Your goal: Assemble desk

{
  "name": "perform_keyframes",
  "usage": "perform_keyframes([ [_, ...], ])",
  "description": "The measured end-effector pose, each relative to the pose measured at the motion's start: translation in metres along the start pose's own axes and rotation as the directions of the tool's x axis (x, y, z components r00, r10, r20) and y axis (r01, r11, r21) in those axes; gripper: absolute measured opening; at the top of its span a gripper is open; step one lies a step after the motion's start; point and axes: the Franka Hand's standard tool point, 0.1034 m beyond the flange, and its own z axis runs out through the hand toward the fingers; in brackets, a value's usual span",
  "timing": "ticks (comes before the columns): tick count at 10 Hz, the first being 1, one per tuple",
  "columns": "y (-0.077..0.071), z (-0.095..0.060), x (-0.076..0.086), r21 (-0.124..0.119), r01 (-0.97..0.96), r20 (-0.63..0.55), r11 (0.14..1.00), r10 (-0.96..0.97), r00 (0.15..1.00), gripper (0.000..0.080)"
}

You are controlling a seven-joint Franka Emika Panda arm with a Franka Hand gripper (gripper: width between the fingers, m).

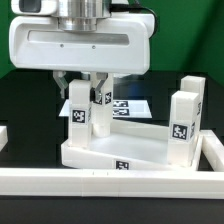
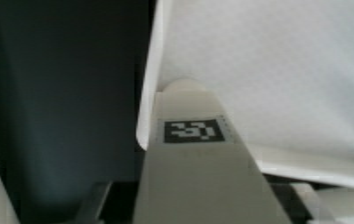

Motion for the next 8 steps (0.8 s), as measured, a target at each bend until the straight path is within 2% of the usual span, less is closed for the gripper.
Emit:
perform_keyframes([
  [3,-0.0003,-0.0001,0.0006,0.009,-0.301,0.000,0.954,0.301,0.954,0.0290],
  [5,-0.0003,0.0000,0.0007,0.011,-0.505,0.004,0.863,0.505,0.863,0.0290],
  [8,0.0009,-0.0013,0.0007,0.001,-0.607,0.024,0.795,0.606,0.795,0.0290],
])
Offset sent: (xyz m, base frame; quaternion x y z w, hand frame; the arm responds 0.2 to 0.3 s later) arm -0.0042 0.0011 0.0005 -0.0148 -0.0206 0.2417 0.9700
